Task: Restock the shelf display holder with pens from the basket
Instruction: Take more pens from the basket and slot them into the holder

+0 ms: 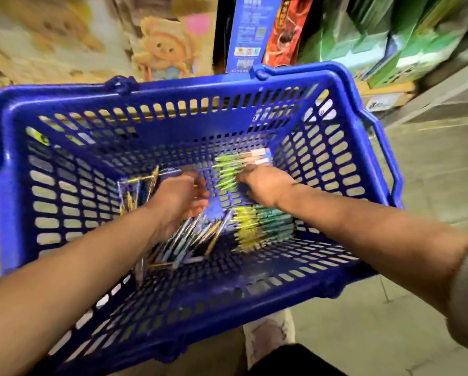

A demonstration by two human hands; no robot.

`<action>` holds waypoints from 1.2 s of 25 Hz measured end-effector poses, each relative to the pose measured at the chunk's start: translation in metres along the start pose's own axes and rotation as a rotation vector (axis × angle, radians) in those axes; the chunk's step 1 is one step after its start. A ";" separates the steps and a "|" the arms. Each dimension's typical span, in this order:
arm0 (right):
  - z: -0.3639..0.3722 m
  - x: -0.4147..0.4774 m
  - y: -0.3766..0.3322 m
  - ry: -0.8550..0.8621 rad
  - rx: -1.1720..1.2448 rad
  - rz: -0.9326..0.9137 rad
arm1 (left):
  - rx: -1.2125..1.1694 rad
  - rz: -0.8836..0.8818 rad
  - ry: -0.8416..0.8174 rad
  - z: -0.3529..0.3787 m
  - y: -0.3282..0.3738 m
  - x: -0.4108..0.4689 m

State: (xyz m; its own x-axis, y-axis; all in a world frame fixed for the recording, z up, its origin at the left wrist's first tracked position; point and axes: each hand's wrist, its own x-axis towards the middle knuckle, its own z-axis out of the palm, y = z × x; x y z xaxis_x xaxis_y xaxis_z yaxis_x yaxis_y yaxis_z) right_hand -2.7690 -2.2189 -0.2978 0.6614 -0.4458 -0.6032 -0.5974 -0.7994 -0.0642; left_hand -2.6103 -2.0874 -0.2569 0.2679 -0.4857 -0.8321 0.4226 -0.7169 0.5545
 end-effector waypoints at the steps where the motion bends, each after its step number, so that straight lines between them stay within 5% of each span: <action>1: 0.003 0.001 -0.003 0.000 -0.042 0.010 | 0.013 -0.003 0.002 0.001 -0.002 -0.004; 10: -0.008 0.017 -0.015 0.000 -0.303 -0.049 | 0.007 -0.032 0.021 0.015 -0.014 0.004; 16: -0.027 0.012 -0.032 0.060 0.538 -0.071 | -0.161 0.091 -0.042 0.025 -0.020 0.017; 19: -0.024 0.010 -0.025 -0.016 0.813 -0.074 | -0.128 0.156 0.060 0.020 -0.026 0.025; 25: -0.006 0.027 -0.006 0.011 -0.199 -0.085 | -0.124 0.078 0.148 0.007 -0.032 0.039; 30: -0.011 0.033 -0.015 0.071 -0.182 -0.068 | -0.219 0.035 0.079 0.014 -0.028 0.034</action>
State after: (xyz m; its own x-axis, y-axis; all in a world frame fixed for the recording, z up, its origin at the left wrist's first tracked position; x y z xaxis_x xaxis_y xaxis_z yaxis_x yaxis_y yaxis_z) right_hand -2.7336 -2.2261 -0.3076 0.7318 -0.4100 -0.5444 -0.4624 -0.8855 0.0455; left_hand -2.6253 -2.0911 -0.3006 0.3493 -0.4615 -0.8155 0.5871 -0.5705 0.5743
